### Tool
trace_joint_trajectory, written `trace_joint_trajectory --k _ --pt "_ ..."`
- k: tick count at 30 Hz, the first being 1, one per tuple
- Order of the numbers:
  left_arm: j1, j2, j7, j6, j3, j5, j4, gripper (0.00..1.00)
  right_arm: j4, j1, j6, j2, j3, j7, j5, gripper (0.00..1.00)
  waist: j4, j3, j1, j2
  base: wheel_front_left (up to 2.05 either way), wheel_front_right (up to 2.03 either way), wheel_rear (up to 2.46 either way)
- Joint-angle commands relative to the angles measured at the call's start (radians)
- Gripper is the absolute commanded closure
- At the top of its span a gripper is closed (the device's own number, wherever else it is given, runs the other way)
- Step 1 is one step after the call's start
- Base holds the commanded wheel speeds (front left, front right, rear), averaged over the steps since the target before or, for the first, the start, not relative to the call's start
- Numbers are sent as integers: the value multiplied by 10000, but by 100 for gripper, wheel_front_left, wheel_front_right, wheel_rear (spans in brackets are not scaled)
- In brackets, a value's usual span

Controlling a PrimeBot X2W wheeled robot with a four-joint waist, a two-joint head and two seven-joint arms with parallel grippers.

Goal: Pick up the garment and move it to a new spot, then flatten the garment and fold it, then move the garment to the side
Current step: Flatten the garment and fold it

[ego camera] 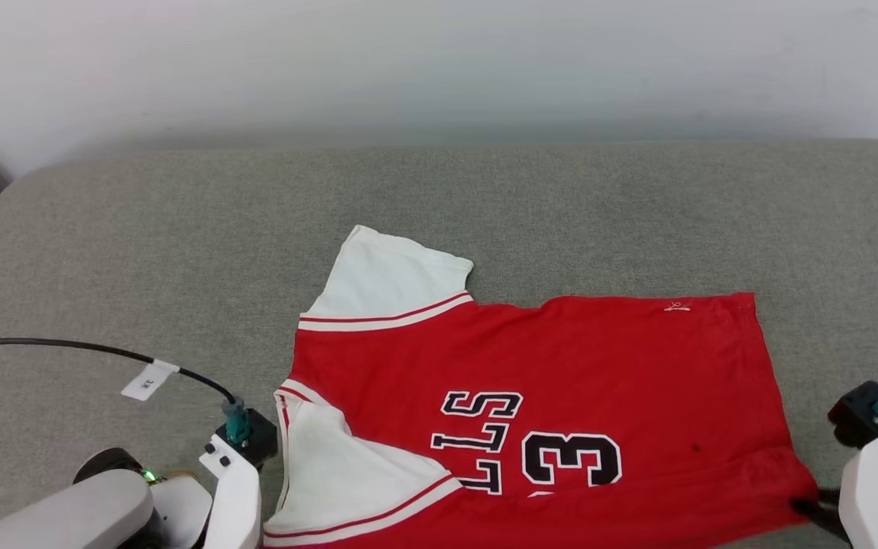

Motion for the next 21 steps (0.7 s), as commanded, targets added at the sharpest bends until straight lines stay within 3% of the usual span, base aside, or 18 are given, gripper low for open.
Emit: trace_joint_trajectory --k 1,5,10,16,21 --pt "-106 113 -143 -14 87 124 -14 0 -13 10 -15 -27 -154 -223 -137 0 22 -112 0 0 0 0 0" --pt "-369 289 -896 213 525 321 -375 0 -131 -125 -14 22 -927 -1632 -948 0 44 -398 0 0 0 0 0" --pt "-946 477 -2207 728 993 1492 -523 0 -84 -44 -12 868 -2636 -3800 -2376 0 0 -488 0 0 0 0 0" --pt "-1733 276 -3156 1081 1459 2259 -117 0 -537 633 -12 2824 -5097 -5821 -4477 0 -151 -267 0 0 0 0 0" --pt "-2527 5 -3451 1160 1882 2419 435 0 -1710 1570 -12 4626 -6681 -6739 -5774 0 -399 132 0 0 0 0 0"
